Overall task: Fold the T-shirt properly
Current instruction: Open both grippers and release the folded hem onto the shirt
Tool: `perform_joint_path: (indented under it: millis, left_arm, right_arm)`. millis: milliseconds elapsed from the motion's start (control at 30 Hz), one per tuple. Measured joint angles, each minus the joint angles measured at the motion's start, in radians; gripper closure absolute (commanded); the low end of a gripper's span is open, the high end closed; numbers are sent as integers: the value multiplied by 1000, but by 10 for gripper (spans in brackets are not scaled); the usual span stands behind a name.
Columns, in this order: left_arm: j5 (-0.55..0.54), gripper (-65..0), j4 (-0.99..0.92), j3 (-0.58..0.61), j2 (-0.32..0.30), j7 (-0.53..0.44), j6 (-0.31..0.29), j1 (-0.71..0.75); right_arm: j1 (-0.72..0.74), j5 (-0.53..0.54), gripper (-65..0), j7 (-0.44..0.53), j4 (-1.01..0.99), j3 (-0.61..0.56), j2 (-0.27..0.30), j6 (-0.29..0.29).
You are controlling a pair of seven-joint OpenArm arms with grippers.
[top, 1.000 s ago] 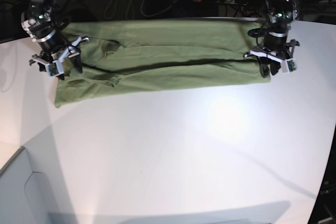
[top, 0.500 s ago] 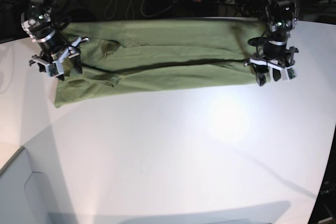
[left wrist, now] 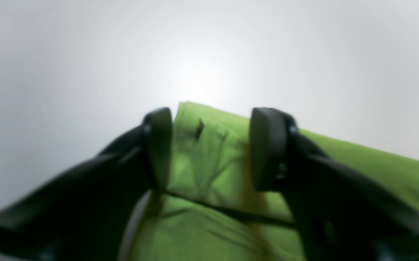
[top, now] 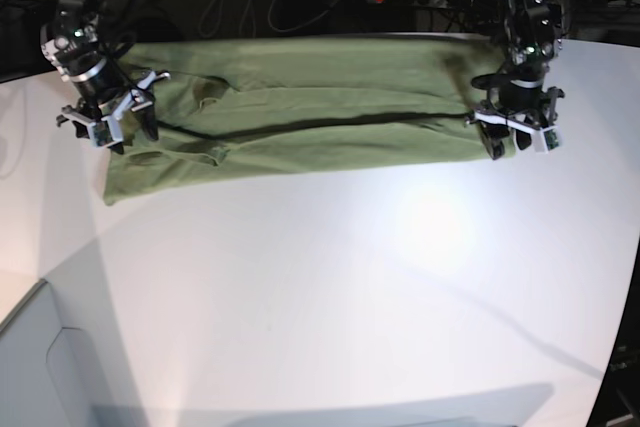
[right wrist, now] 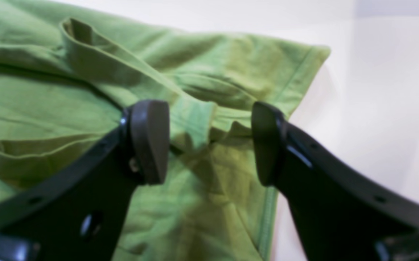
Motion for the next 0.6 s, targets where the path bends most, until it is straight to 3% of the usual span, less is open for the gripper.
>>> perform_joint_path:
  millis: [167, 600]
  left_arm:
    - [0, 0, 0, 2, 0, 0, 0, 0]
    - [1, 0, 126, -2, 29, -5, -8, 74]
  right_arm:
    - [0, 0, -344, 0, 0, 0, 0, 0]
    - [0, 0, -344, 0, 0, 0, -1, 0]
